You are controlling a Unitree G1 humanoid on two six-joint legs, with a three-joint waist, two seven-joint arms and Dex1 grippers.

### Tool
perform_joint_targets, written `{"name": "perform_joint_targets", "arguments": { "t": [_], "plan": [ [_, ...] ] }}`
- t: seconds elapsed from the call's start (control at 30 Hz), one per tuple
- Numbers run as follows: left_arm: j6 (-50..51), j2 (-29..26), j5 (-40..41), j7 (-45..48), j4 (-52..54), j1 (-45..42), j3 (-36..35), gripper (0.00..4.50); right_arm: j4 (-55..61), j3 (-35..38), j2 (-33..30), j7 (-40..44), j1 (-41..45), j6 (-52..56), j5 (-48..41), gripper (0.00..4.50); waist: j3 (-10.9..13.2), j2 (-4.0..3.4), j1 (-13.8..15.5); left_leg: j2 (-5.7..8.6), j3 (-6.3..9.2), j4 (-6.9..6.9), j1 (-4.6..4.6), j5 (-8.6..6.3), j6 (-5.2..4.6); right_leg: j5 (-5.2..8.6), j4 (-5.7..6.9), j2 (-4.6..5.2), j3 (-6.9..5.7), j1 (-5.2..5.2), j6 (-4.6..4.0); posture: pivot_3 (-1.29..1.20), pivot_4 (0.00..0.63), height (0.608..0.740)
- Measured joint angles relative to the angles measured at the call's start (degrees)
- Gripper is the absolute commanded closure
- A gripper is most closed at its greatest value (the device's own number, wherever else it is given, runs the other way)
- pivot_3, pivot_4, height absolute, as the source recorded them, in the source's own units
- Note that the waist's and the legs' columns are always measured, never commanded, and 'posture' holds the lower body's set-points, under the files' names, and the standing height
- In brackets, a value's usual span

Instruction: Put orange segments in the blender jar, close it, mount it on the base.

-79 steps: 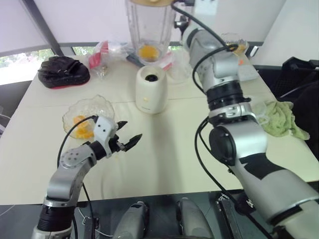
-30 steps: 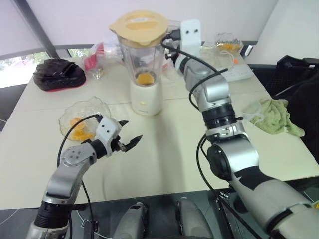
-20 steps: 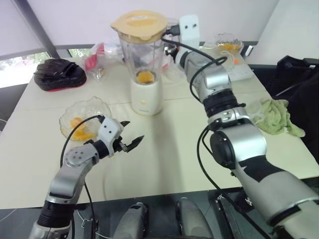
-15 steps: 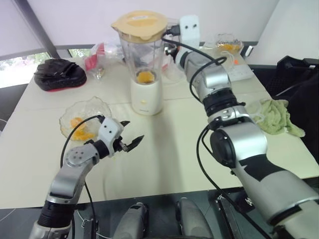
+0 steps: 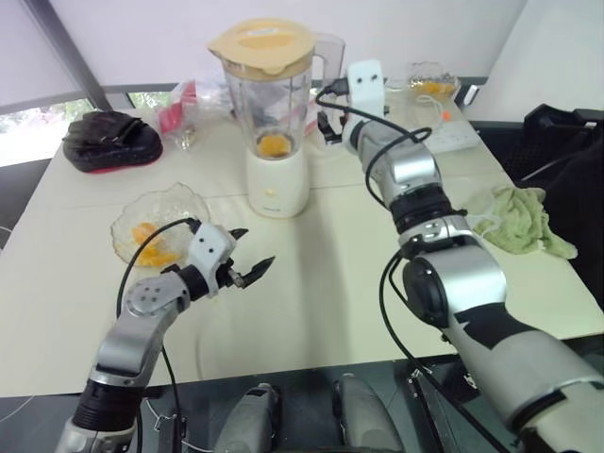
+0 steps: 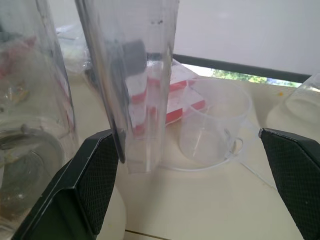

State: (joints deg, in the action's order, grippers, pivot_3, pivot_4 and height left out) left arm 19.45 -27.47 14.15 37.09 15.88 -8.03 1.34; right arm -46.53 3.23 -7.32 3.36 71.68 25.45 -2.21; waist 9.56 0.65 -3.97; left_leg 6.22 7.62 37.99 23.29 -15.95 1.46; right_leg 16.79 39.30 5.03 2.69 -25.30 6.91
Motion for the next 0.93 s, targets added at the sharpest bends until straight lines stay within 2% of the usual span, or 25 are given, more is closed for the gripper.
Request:
{"name": "perform_joint_targets", "arguments": {
  "t": [0.1, 0.27, 0.47, 0.6, 0.83, 0.93],
  "plan": [
    [-0.03, 0.06, 0.09, -0.05, -0.03, 0.04, -0.06, 0.33, 10.61, -1.18, -0.59, 2.96, -7.72, 2.54, -0.38, 0.01, 0.00, 0.00, 0.07, 0.01, 0.02, 0.01, 0.00, 0.00, -0.01, 0.00, -0.04, 0.02, 0.00, 0.03, 0.00, 0.00, 0.150, 0.740],
    [0.28, 0.57, 1.10, -0.12, 0.47, 1.07, -0.45, 0.33, 31.09, -3.70, -2.78, 11.54, -25.42, 3.92, -3.08, 0.01, 0.00, 0.00, 0.05, 0.00, 0.02, 0.01, 0.01, 0.00, -0.01, 0.00, -0.02, 0.00, 0.00, 0.01, 0.01, 0.00, 0.150, 0.740],
    [1.50, 0.45, 2.87, -0.09, 2.83, 2.31, -1.45, 0.33, 47.71, -5.42, -8.12, 19.66, -40.22, -1.03, -3.96, 0.01, 0.00, 0.01, 0.37, -0.01, 0.01, 0.03, -0.01, -0.01, -0.01, 0.00, -0.03, 0.00, 0.00, 0.05, 0.01, 0.00, 0.150, 0.740],
    [2.76, 0.09, 3.64, -0.23, 3.71, 3.69, -2.73, 0.33, 53.77, -5.06, -11.70, 23.27, -48.38, -2.74, -5.16, 0.01, -0.01, 0.01, 0.94, -0.01, -0.01, 0.04, -0.02, -0.01, -0.01, 0.00, -0.05, -0.01, 0.01, 0.07, 0.01, 0.00, 0.150, 0.740],
    [6.60, -0.79, 7.70, -3.59, 9.64, 6.07, -9.81, 0.33, 65.75, 1.73, -17.14, 31.45, -61.41, -3.38, -15.21, 0.01, 0.01, 0.03, 2.39, -0.02, -0.01, 0.10, -0.11, -0.03, -0.05, 0.00, -0.13, -0.01, 0.04, 0.25, 0.01, 0.00, 0.150, 0.740],
    [8.47, -1.40, 9.24, -4.88, 12.83, 7.40, -12.56, 0.33, 68.78, 5.55, -20.04, 33.56, -63.75, -1.90, -19.57, 0.01, 0.02, 0.03, 3.09, -0.05, -0.02, 0.03, -0.66, -0.19, -0.31, 0.00, -0.25, -0.02, 0.04, 0.81, 0.00, 0.00, 0.150, 0.740]
  ]
}}
